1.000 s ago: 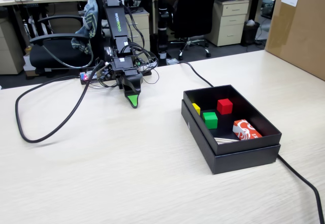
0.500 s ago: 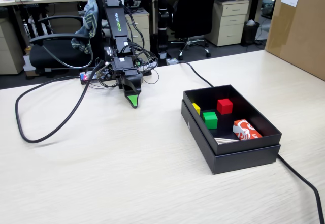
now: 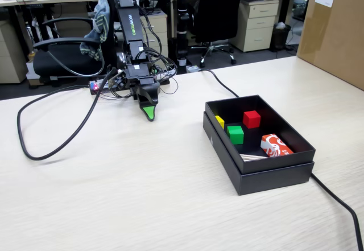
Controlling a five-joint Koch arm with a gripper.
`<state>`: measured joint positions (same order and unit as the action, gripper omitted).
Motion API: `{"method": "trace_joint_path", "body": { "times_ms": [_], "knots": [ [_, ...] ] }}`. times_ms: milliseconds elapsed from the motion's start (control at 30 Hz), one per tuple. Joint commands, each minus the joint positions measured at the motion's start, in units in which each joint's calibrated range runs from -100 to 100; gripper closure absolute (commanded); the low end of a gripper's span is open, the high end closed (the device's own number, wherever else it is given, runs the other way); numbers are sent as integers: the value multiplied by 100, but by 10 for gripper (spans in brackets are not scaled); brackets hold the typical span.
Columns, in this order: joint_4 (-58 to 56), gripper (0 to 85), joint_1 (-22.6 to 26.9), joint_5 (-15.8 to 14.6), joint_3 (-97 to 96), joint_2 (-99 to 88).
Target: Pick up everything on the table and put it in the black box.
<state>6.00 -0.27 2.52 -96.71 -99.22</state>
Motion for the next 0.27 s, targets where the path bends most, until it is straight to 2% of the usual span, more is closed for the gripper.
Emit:
{"method": "trace_joint_path", "body": {
  "times_ms": [0, 233],
  "knots": [
    [-103, 370, 0, 34, -84, 94],
    [-103, 370, 0, 34, -93, 94]
  ]
}}
